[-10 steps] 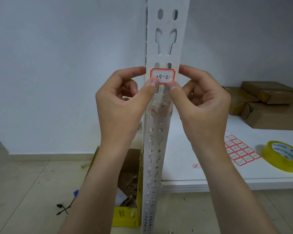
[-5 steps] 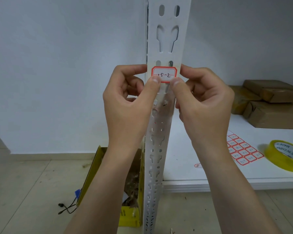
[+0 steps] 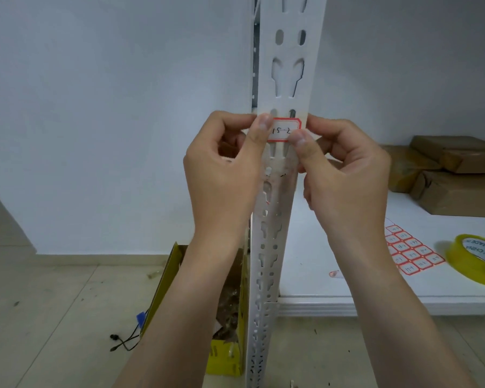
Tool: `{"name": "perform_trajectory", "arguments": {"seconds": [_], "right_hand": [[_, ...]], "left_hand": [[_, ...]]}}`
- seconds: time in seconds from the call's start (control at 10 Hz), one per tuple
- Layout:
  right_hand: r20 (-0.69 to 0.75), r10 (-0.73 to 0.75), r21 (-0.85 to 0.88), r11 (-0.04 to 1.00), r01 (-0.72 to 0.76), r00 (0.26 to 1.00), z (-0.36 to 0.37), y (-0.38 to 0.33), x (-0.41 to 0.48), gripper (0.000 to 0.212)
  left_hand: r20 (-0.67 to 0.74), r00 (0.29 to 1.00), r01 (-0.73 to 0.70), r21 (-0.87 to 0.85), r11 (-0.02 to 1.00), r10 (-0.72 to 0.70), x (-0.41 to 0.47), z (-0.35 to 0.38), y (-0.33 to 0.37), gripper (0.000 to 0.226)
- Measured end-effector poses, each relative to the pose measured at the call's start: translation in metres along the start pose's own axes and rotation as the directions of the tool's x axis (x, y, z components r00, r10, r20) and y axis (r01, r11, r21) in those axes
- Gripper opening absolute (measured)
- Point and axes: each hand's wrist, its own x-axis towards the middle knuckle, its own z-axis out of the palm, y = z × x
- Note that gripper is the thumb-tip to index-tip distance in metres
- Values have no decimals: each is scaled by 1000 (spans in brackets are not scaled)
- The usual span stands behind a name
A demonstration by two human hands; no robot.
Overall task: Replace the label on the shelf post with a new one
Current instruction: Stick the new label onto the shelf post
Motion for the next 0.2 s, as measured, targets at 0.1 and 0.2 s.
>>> {"name": "perform_trajectory", "arguments": {"seconds": [0.1, 0.2], "right_hand": [[69, -2, -164, 986, 13, 998, -8, -8, -14, 30], [46, -82, 14, 997, 81, 996, -55, -45, -23, 24]], "left_hand": [[34, 999, 16, 90, 996, -19, -15, -9, 7, 18], [91, 993, -79, 16, 997, 77, -28, -42, 49, 28]]}}
